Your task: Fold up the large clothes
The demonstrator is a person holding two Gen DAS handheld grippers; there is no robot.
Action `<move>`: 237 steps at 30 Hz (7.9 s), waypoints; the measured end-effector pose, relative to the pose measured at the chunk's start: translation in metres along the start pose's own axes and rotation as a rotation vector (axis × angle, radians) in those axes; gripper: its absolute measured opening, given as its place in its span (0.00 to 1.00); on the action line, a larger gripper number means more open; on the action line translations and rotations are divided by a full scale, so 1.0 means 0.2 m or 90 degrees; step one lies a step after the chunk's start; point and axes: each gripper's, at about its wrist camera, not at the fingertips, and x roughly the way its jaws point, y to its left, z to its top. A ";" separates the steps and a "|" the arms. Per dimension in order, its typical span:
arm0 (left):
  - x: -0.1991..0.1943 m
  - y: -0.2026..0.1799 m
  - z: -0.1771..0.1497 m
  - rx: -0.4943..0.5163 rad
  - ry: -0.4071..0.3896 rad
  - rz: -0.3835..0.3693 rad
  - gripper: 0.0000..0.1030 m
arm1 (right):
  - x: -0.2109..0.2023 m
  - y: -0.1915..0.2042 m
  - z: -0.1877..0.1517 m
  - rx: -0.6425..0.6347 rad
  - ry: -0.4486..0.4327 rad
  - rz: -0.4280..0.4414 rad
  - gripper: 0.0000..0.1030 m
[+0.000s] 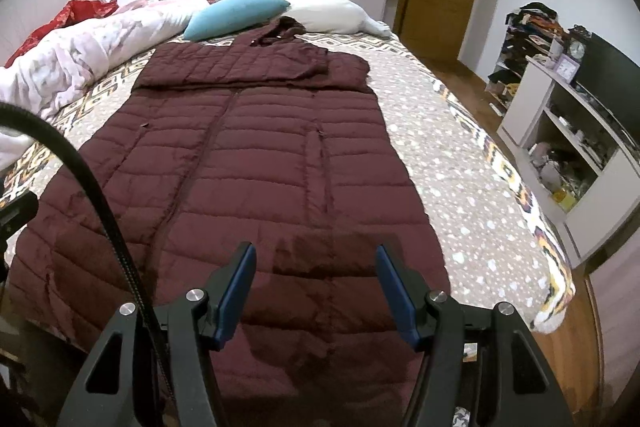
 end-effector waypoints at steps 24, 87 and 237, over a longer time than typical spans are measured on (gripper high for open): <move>0.10 0.12 -0.07 -0.055 0.045 0.003 0.71 | 0.06 -0.02 -0.08 0.002 0.031 -0.016 0.66; 0.51 1.05 -0.61 -0.335 0.185 -0.352 0.70 | 0.18 -0.68 -0.65 0.260 0.195 0.406 0.71; 1.06 0.75 1.99 -0.122 -0.031 -0.018 0.25 | 0.65 -0.56 1.89 0.085 -0.125 0.047 0.18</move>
